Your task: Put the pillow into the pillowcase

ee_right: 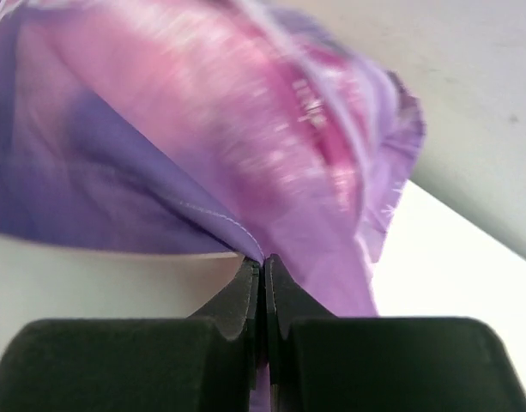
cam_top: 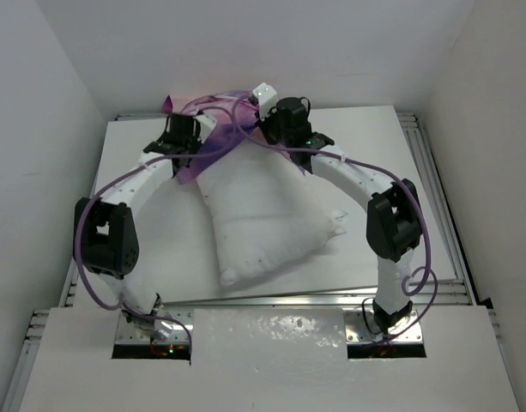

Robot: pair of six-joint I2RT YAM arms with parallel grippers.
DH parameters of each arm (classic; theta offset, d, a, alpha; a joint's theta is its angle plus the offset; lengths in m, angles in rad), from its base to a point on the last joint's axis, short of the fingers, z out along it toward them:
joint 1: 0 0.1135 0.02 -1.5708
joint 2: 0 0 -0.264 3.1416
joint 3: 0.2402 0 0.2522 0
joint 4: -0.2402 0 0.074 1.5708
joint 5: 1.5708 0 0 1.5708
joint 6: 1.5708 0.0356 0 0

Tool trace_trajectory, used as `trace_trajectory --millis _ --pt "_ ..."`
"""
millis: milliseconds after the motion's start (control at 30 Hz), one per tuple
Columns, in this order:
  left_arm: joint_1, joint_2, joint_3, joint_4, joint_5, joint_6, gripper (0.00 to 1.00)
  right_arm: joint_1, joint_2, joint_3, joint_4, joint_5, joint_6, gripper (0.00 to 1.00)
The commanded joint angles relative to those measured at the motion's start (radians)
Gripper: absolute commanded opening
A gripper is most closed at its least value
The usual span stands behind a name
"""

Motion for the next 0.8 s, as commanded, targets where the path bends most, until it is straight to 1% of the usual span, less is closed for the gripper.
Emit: trace_trajectory --millis 0,67,100,133,167,200,233,267,300,333,367,433,467,533,567,667,700,767 --pt "0.006 -0.090 0.171 -0.145 0.059 -0.099 0.00 -0.045 -0.003 0.086 0.043 0.048 0.205 0.00" --pt "0.006 -0.101 0.211 -0.198 0.094 -0.107 0.00 -0.057 -0.021 0.072 0.059 0.040 0.251 0.00" --pt "0.006 -0.104 0.213 -0.215 0.117 -0.072 0.00 -0.056 -0.030 0.060 0.073 0.032 0.256 0.00" --pt "0.003 -0.099 0.196 -0.262 0.169 -0.040 0.00 -0.056 -0.038 0.030 0.090 0.006 0.274 0.00" --pt "-0.002 -0.098 0.171 -0.270 0.173 0.008 0.07 -0.056 -0.049 0.019 0.123 -0.012 0.285 0.00" --pt "-0.019 -0.096 0.133 -0.249 0.154 0.023 0.18 -0.054 -0.049 0.013 0.131 -0.029 0.294 0.00" --pt "-0.027 -0.095 0.043 -0.222 0.083 0.042 0.32 -0.055 -0.046 0.013 0.135 -0.038 0.311 0.00" --pt "-0.030 -0.092 -0.002 -0.194 0.053 0.083 0.55 -0.056 -0.035 0.016 0.132 -0.046 0.315 0.00" --pt "-0.027 -0.095 -0.046 -0.121 0.009 0.097 0.62 -0.056 -0.031 0.025 0.130 -0.049 0.318 0.00" --pt "-0.024 -0.098 -0.117 -0.088 -0.008 0.109 0.67 -0.056 -0.026 0.025 0.128 -0.049 0.321 0.00" --pt "-0.021 -0.101 -0.138 -0.064 -0.011 0.123 0.73 -0.056 -0.023 0.026 0.128 -0.049 0.323 0.00" --pt "-0.017 -0.116 -0.192 -0.005 0.005 0.134 0.76 -0.056 -0.017 0.026 0.127 -0.049 0.326 0.00" --pt "-0.017 -0.121 -0.211 0.022 0.009 0.145 0.80 -0.056 -0.014 0.026 0.127 -0.049 0.328 0.00" --pt "-0.017 -0.110 -0.252 0.096 0.005 0.152 0.82 -0.054 -0.015 0.022 0.128 -0.049 0.331 0.00" --pt "-0.017 -0.098 -0.267 0.171 -0.004 0.157 0.82 -0.055 -0.018 0.010 0.131 -0.049 0.332 0.00" --pt "-0.017 -0.076 -0.341 0.317 -0.010 0.156 0.84 -0.056 -0.027 -0.018 0.161 -0.069 0.338 0.00" --pt "-0.017 -0.057 -0.358 0.417 -0.007 0.148 0.84 -0.056 -0.029 -0.027 0.167 -0.070 0.341 0.00" --pt "-0.017 -0.037 -0.367 0.519 -0.005 0.104 0.84 -0.055 -0.027 -0.029 0.165 -0.074 0.341 0.00"
